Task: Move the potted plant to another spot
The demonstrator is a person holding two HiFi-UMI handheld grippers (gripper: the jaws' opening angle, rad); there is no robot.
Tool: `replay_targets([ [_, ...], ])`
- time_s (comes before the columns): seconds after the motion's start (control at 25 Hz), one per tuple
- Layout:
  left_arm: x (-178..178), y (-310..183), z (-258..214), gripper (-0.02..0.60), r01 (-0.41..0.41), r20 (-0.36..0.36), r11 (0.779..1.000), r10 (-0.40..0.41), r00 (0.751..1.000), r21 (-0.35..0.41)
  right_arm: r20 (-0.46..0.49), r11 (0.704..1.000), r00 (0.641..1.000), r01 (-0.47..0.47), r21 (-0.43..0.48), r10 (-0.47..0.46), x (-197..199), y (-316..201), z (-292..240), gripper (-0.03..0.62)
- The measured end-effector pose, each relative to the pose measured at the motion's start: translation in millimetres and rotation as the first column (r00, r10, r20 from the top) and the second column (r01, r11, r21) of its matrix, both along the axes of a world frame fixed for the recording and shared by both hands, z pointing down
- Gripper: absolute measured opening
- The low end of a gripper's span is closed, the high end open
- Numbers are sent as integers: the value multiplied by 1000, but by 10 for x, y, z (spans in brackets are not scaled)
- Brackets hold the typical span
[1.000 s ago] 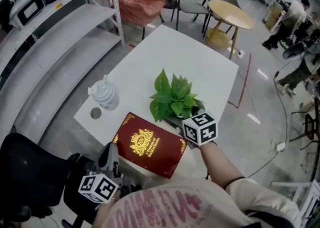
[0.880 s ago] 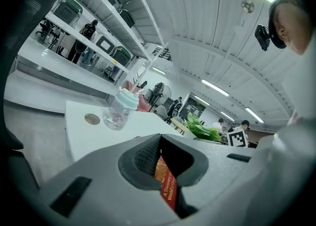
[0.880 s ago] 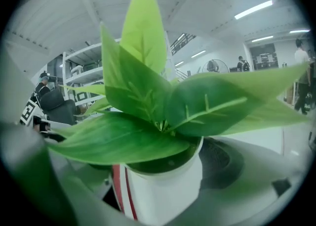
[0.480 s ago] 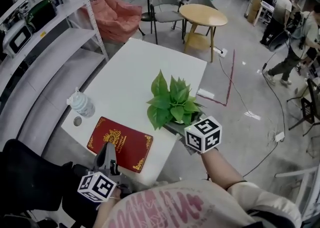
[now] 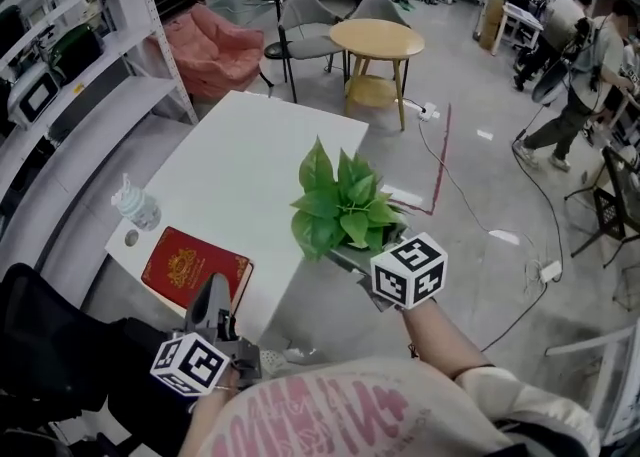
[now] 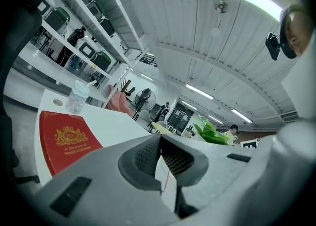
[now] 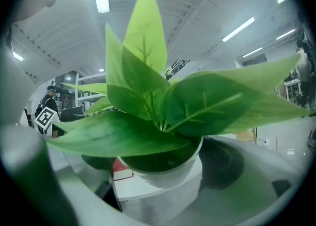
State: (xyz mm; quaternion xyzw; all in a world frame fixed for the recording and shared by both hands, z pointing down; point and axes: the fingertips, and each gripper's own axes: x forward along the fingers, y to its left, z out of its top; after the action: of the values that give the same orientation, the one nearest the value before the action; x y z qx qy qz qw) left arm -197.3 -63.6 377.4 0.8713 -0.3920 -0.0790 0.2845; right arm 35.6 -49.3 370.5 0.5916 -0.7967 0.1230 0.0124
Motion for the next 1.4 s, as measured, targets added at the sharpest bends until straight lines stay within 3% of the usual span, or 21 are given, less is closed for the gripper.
replay_targets([
  [0.24,279,344,-58,3,3,-11,999,-2,1000,36,13,999,999,-33,30,32,410,435,-76,518],
  [0.48,824,866,-162,3,3,12,997,-4,1000,72,84,997,995,-58,57,54,1082,1030,-129,518],
  [0.88,742,655,-117,3,-29,35,998,27,999,49,88,991,990,-115,66,109,1146,1102,-173,520],
  [1.4,1024,335,100,3,-164,47,985,162,986,46,112,974,970,-222,46,216,1276,1077,69,519],
])
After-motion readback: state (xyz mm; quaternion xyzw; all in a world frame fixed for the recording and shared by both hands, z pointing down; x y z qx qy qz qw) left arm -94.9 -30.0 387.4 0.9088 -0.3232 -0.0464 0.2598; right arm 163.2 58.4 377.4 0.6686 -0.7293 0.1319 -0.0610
